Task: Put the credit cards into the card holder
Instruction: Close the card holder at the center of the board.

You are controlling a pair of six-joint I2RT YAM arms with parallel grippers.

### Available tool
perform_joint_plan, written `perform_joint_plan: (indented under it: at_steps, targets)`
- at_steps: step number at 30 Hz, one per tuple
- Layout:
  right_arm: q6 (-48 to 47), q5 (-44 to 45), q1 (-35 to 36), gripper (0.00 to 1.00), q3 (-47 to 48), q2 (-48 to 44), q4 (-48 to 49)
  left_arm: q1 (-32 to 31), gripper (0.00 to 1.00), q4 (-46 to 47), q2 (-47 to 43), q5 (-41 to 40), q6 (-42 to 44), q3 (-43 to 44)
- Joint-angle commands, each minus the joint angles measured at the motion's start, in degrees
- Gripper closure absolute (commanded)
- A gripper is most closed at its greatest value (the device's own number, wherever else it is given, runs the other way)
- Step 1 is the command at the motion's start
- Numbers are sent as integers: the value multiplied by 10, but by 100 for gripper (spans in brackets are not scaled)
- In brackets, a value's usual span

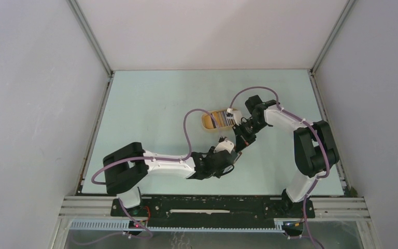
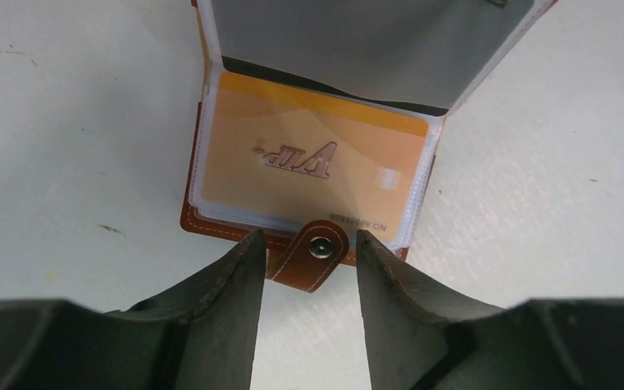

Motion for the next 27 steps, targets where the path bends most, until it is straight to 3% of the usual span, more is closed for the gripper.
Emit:
perform_joint_plan:
  at_steps: [1,12,22,27]
  targets:
    - [-5,-12,-2,100,-2,-13,-1,-5,53,-33,12,-46,-15,42]
    - [-6,-5,-4,100,-2,-22,0,-5,77,0,-26,-67,-93,-17]
    - [0,50,9,100,-15,-56,29,-5,81,118,-98,-59,-150,-119]
    - [-7,68,41,100,-21,-68,39,-4,92,142,-87,-47,-148,-120]
